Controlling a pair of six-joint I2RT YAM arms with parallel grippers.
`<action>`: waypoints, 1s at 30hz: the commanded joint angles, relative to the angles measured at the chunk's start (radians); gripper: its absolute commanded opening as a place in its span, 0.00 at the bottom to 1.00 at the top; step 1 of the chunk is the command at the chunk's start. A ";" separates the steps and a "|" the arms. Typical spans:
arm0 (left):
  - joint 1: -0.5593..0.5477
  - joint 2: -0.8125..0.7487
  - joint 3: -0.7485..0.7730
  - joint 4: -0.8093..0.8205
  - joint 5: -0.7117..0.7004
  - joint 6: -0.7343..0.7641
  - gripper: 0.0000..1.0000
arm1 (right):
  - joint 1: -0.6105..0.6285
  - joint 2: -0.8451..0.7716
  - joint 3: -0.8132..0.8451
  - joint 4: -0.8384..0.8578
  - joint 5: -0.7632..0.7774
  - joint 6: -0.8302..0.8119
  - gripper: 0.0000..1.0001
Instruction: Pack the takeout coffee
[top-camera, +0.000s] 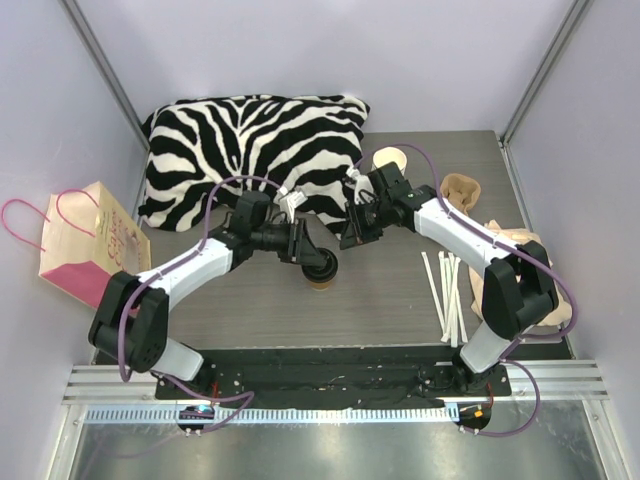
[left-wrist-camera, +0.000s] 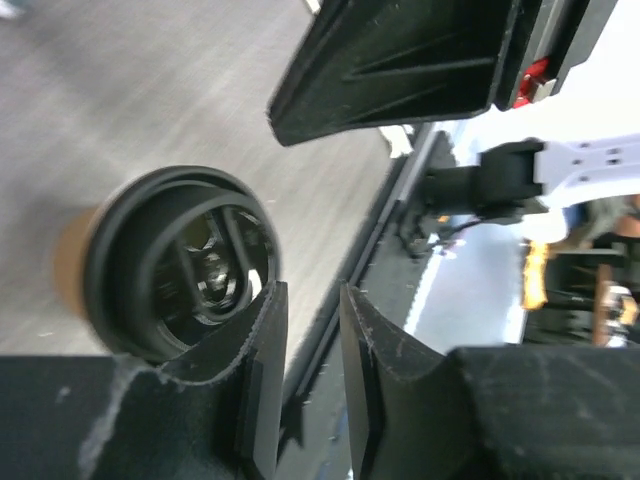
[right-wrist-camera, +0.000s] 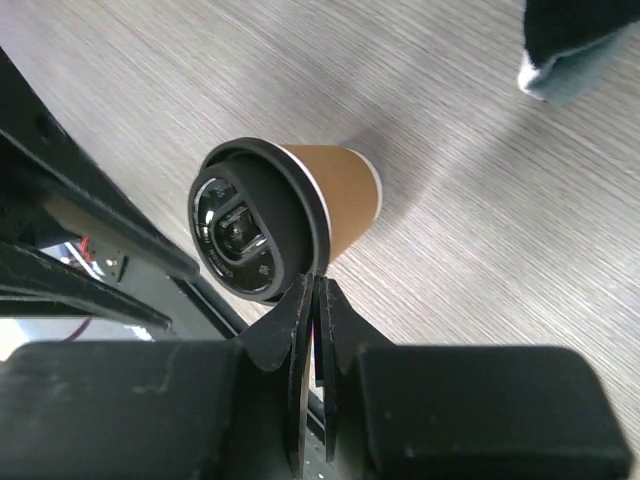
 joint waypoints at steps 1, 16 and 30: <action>0.007 0.027 -0.025 0.132 0.055 -0.113 0.30 | 0.024 -0.013 0.092 -0.037 0.056 -0.066 0.13; 0.045 0.147 -0.031 0.118 0.094 -0.135 0.21 | 0.154 0.009 0.167 -0.089 0.202 -0.124 0.17; 0.051 0.161 -0.019 0.098 0.082 -0.123 0.21 | 0.208 0.052 0.250 -0.192 0.316 -0.204 0.21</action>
